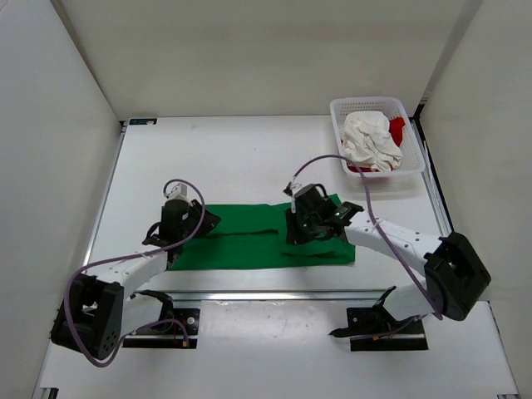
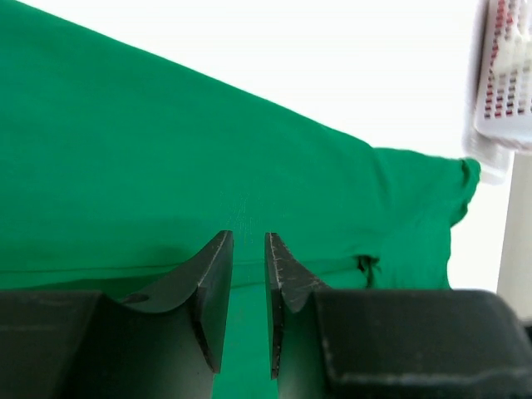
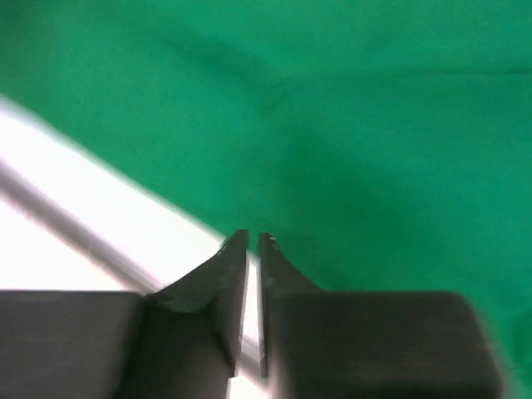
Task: Fold and stack the t-shirts
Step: Rotate the tshirt 90 degrees
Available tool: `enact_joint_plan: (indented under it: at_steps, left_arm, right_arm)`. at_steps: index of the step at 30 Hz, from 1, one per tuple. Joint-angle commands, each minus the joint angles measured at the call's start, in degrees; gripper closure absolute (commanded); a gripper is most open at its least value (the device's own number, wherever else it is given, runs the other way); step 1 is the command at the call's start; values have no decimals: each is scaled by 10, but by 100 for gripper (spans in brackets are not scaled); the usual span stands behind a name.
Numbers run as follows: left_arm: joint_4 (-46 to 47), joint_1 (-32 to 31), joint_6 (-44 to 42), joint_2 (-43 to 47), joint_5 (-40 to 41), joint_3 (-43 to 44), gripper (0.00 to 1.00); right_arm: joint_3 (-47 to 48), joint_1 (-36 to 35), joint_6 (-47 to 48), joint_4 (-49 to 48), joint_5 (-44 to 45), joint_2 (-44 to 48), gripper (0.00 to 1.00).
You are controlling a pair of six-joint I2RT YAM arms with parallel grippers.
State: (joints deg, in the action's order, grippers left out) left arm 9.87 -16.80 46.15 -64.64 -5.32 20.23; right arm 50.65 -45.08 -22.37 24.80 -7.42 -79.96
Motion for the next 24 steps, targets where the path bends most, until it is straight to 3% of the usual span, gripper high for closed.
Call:
enact_joint_plan:
  at_steps: [1,2,7,10,16,21,24]
  left_arm:
    - [13,-26,5,-11,1,29,67]
    - [15,-32,7,-22,7,37,67]
    - [66,-28,39,-105,-23,67,67]
    - [74,2,41,-158,-53,89,68]
    - [128,95,67,-176,-114,16,70]
    - [140,156,82,-153,-134,-33,69]
    - [130,168,90,-112,-136,-40,69]
  right_arm:
    - [-28,60,-26,-62,30,17,94]
    - [-52,88,-32,-89,13,17,99]
    - [-77,240,-68,-222,-25,0,100]
    - [-65,292,-79,-271,-17,-34,100]
    - [-88,352,-98,-256,10,-106,100]
    - [-106,373,-108,-250,18,-78,100]
    - [-87,345,-91,-217,56,-27,98]
